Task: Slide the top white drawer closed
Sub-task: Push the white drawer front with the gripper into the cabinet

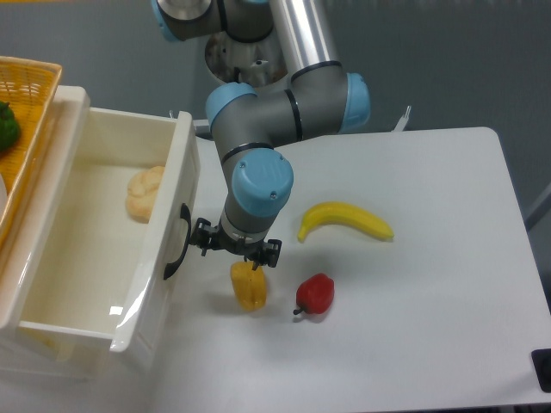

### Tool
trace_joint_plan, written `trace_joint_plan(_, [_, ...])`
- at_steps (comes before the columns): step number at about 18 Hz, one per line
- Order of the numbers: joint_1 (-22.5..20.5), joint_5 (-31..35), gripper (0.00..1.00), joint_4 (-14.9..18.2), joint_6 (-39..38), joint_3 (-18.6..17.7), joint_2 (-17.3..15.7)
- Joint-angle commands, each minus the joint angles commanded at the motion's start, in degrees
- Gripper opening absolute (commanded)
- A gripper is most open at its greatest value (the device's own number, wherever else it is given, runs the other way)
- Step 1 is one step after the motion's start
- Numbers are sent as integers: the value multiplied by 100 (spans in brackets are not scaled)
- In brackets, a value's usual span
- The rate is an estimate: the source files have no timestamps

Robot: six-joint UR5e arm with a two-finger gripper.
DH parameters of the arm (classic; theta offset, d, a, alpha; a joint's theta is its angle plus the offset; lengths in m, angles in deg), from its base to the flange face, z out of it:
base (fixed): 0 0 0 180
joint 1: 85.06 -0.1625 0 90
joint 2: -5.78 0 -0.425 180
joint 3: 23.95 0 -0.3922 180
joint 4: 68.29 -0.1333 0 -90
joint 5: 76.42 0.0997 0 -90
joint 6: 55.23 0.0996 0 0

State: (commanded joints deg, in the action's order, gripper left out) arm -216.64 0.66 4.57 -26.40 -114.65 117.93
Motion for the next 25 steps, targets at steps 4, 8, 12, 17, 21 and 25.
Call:
trace_joint_plan(4, [62, 0, 100, 0, -114, 9, -17])
trace_joint_plan(8, [176, -9, 100, 0, -141, 9, -26])
trace_joint_plan(12, [264, -18, 100, 9, -193, 9, -35])
trace_joint_plan(17, [413, -44, 100, 9, -299, 9, -79])
trace_joint_plan(21, [545, -70, 100, 9, -308, 9, -88])
trace_joint_plan(25, [677, -79, 100, 9, -439, 0, -132])
